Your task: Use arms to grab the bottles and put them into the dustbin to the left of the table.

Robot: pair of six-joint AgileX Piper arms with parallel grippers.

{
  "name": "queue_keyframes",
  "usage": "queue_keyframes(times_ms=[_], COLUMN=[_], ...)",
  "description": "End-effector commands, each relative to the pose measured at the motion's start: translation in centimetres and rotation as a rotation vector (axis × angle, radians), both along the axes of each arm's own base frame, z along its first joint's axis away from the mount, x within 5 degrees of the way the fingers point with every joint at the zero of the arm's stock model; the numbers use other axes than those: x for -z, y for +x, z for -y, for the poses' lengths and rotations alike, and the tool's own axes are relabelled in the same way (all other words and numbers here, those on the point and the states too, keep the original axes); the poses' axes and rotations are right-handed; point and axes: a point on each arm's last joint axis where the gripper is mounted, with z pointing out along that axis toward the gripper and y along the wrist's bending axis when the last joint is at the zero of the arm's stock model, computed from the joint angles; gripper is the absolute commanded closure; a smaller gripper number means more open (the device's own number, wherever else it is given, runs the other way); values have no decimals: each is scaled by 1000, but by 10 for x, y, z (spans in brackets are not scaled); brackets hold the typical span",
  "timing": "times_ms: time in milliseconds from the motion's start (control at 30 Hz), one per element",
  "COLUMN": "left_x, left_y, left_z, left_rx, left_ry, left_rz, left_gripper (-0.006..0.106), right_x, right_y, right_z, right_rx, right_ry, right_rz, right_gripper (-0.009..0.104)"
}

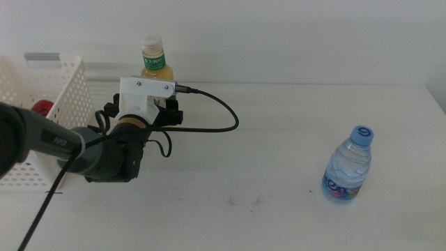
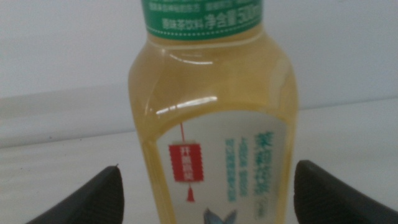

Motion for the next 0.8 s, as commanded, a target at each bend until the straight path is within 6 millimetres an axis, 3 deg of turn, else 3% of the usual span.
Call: queue_keyframes(times_ms=[0,433,533,600,767], left_x=[2,24,27,21,-17], left_y=[8,46,49,48,27], left_z=[-2,3,4,4,9], left_rx=[-18,-32,-44,-36,95], left_ry=[-11,-14,-24,-22,83], left_rz=[11,38,17,-29,-360], left_gripper=[7,7,13,29,95], right_x=[0,0,0,0,0], right_y=[0,0,0,0,0], right_z=[0,0,0,0,0], right_rx=[8,8,8,8,8], right_ry=[-4,-4,-4,-4,-4], right_rz=[8,8,8,8,8], right_gripper=[14,14,14,14,14])
